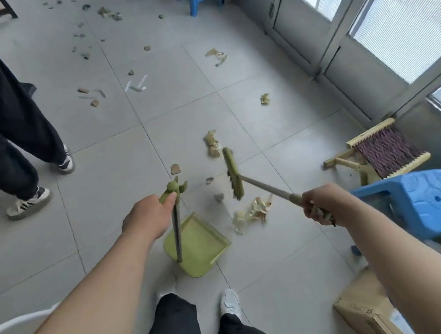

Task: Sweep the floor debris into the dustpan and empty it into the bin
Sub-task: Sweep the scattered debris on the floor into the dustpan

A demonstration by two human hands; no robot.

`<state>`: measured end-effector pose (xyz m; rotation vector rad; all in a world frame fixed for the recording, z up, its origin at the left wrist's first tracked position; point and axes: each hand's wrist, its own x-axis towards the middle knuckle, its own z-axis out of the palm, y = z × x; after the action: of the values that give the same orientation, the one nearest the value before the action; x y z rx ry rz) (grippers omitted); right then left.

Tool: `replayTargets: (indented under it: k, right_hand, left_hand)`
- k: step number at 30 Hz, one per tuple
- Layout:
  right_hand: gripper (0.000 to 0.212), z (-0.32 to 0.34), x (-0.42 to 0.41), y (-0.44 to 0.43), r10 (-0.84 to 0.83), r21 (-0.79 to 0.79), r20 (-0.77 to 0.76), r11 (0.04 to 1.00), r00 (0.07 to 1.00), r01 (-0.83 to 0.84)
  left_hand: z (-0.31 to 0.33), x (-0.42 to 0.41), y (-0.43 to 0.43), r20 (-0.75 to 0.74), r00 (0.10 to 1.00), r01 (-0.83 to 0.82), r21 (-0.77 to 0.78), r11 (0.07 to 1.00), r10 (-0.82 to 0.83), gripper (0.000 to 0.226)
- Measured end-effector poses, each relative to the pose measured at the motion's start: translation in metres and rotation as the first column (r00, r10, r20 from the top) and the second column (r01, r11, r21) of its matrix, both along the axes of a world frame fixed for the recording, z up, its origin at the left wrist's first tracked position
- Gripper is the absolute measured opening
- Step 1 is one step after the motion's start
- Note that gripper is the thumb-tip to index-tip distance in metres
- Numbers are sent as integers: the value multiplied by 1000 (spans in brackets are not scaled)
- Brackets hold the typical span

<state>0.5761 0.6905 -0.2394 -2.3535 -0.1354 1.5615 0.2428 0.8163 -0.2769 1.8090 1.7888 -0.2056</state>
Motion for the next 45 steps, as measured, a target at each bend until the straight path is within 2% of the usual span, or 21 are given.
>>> replayTargets:
  k: [4, 9, 12, 17, 21, 27, 33, 39, 42, 45]
  right_hand:
    - [12, 9, 2, -14, -33, -101, 97, 994, 995, 43]
    - [10, -2, -12, -20, -190, -119, 129, 971, 973, 206]
    - [8, -17, -26, -14, -303, -155, 82, 937, 949, 313]
    - [27, -49, -66, 14, -402, -172, 30, 900, 915, 401]
    - [22, -67, -105, 54, -454, -148, -11, 882, 891, 448]
    - [17, -63, -140, 106, -488, -41, -89, 873, 868, 486]
    - [19, -42, -141, 87, -556, 19, -192, 822, 809, 569]
    - [16, -31, -156, 80, -542, -71, -120, 840, 832, 538]
    - [20, -34, -162, 82, -590, -52, -152, 806, 793, 590]
    - [18, -36, -168, 93, -645, -122, -226, 762, 730, 636]
  left_hand:
    - [2, 21, 21, -15, 993, 114, -2, 993, -114, 56]
    - [6, 21, 55, -29, 977, 212, -14, 977, -213, 55]
    - [6, 12, 81, -16, 968, 250, -23, 968, -251, 56]
    - [2, -4, 113, -1, 953, 302, -41, 952, -302, 54]
    - [-1, -18, 130, -10, 946, 321, -73, 944, -323, 54]
    - [-4, -43, 150, -53, 934, 346, -97, 933, -352, 53]
    - [-5, -64, 167, -89, 921, 371, -98, 923, -379, 61]
    - [-4, -70, 180, -117, 921, 367, -66, 928, -373, 66]
    - [-2, -75, 188, -111, 925, 359, -49, 932, -363, 66]
    - [-2, -86, 197, -96, 928, 358, -39, 933, -360, 65]
